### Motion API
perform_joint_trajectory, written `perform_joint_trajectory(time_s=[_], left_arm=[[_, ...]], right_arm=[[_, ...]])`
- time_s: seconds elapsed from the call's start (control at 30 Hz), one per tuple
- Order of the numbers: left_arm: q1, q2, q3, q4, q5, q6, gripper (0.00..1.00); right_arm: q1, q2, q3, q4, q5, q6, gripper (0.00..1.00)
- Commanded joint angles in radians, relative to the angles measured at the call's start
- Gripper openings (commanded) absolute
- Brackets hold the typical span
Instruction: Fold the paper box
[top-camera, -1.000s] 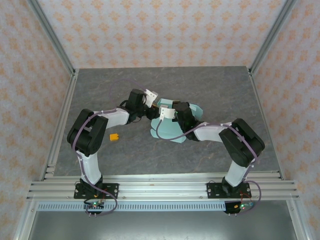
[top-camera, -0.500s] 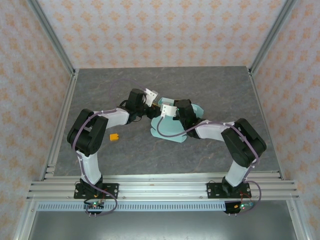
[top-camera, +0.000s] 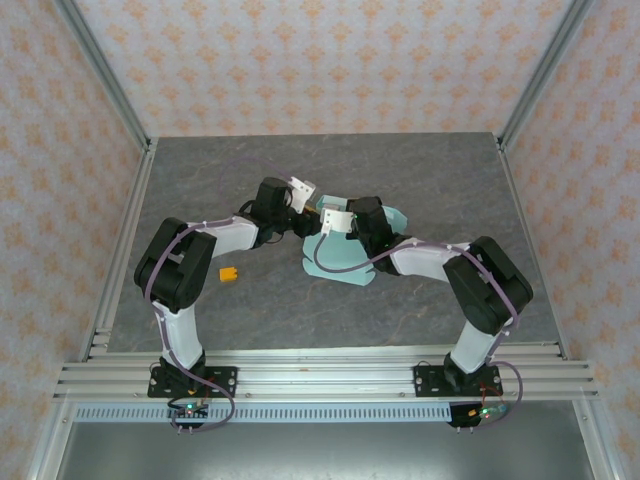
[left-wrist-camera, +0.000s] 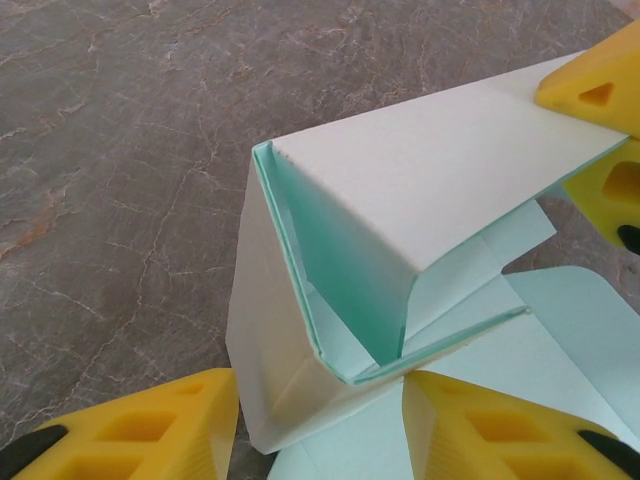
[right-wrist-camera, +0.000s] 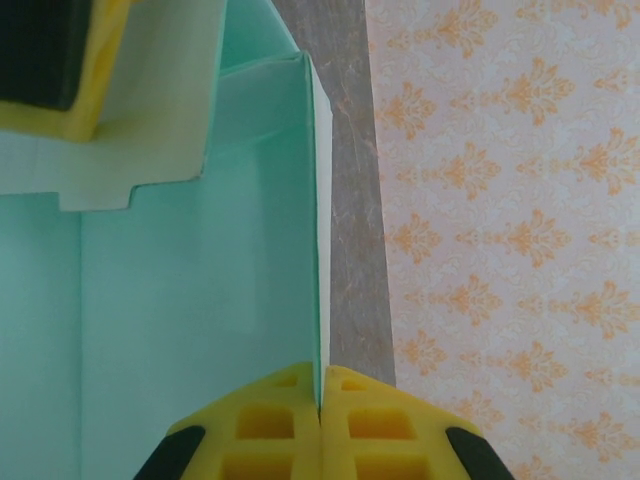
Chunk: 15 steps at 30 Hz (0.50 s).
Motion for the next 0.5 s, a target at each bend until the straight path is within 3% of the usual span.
perform_joint_trajectory(time_s=[0.0,0.47], left_arm=[[-0.002,0.006,0.043,-0.017,0.002,0.041,0.48],[-0.002,0.044,0.094,-0.067,-0.019,0.098,0.52]], right_arm=[[0.024,0.032,-0.025,0.047,-0.03,-0.064,0.0],[0.03,0.09,-0.055,0.145,-0.023,-0.127,0.0]])
